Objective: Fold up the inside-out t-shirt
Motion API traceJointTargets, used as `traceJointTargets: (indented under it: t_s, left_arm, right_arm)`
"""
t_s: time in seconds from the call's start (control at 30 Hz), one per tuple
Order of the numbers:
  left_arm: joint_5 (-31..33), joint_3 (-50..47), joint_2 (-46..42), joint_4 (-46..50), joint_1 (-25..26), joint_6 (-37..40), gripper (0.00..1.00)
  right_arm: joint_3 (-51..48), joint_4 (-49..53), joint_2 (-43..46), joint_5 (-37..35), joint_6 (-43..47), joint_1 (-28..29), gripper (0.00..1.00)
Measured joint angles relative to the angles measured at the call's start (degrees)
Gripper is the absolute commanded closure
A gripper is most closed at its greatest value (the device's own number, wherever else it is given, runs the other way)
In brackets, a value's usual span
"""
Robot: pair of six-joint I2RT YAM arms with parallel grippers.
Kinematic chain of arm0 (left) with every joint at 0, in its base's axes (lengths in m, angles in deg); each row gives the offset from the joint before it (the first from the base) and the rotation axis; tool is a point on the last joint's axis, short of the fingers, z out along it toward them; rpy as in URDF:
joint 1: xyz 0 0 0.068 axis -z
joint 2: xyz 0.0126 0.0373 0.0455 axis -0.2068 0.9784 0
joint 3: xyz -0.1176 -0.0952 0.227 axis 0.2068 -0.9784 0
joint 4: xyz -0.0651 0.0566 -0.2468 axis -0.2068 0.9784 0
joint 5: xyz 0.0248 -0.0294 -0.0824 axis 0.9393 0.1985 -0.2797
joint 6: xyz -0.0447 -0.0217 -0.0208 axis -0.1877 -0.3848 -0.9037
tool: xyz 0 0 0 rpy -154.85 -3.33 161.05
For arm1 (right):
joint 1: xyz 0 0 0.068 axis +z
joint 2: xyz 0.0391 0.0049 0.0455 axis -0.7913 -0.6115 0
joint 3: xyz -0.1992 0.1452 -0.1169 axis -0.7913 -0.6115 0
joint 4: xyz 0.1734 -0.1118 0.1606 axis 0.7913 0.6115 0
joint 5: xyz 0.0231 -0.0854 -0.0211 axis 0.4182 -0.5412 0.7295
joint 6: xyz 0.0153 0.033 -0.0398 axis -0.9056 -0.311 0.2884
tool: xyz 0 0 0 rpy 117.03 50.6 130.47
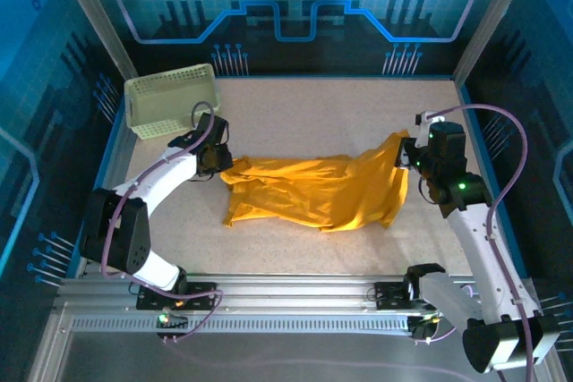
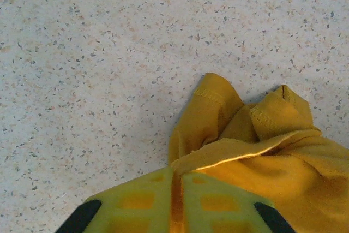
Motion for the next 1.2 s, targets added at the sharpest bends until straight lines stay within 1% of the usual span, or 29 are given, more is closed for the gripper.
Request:
traceJointTargets:
  t_s: [0.17,0.23,0.33,0.43,0.5,0.57,0.63,0.67,0.77,0.9,1.03,1.1,1.2]
  left_arm:
    - [-0.26,0.0,-0.02,0.0,-0.04,-0.17,1.0]
    - [-1.03,0.0,-0.33,-0.02,-0.13,-0.28,1.0]
    - [-4.83,-0.46,-3.89,-0.52,-0.66,-0.46,1.0]
    - [-10.64,-0.63,-13.09,-1.75,-2.84,-1.18,1.0]
    - [-15.04,-0.13,-20.41,-3.32,-5.99,-2.36,1.0]
    - [-19.65,1.16,-27.96,-5.84,-10.19,-4.22,1.0]
    - [-22.95,2.69,-33.75,-8.57,-13.22,-5.92,1.0]
    - [-24.63,3.72,-36.76,-10.01,-14.21,-6.6,1.0]
    - [-27.82,6.43,-43.25,-13.38,-14.84,-8.02,1.0]
    - [-28.72,8.11,-50.9,-16.33,-14.84,-8.7,1.0]
    - [-26.29,8.41,-57.79,-17.03,-14.84,-8.87,1.0]
    - [-24.96,9.16,-59.1,-17.07,-14.84,-8.5,1.0]
    - [-24.2,11.21,-57.31,-17.0,-14.84,-7.52,1.0]
  right_arm:
    - [0.0,0.13,0.0,-0.11,-0.02,-0.31,1.0]
    - [0.0,0.39,-0.02,-0.24,-0.2,-0.39,1.0]
    - [1.57,2.38,-0.35,-0.44,-0.2,-0.66,1.0]
    - [6.86,5.03,-0.72,-0.44,-0.15,-1.75,1.0]
    - [12.02,6.25,-0.52,-0.42,-0.15,-2.78,1.0]
    - [18.38,6.88,0.24,-0.22,-0.15,-3.69,1.0]
    - [23.78,7.02,1.62,-0.17,-0.13,-4.15,1.0]
    - [26.56,7.1,2.51,-0.22,-0.09,-4.24,1.0]
    - [34.75,7.69,4.96,-0.79,0.57,-4.42,1.0]
    - [44.19,8.39,7.82,-1.73,1.97,-4.42,1.0]
    - [51.23,8.55,10.16,-2.4,3.34,-4.42,1.0]
    - [53.53,8.52,10.45,-2.6,4.02,-4.39,1.0]
    - [55.34,8.48,9.97,-3.04,5.27,-4.0,1.0]
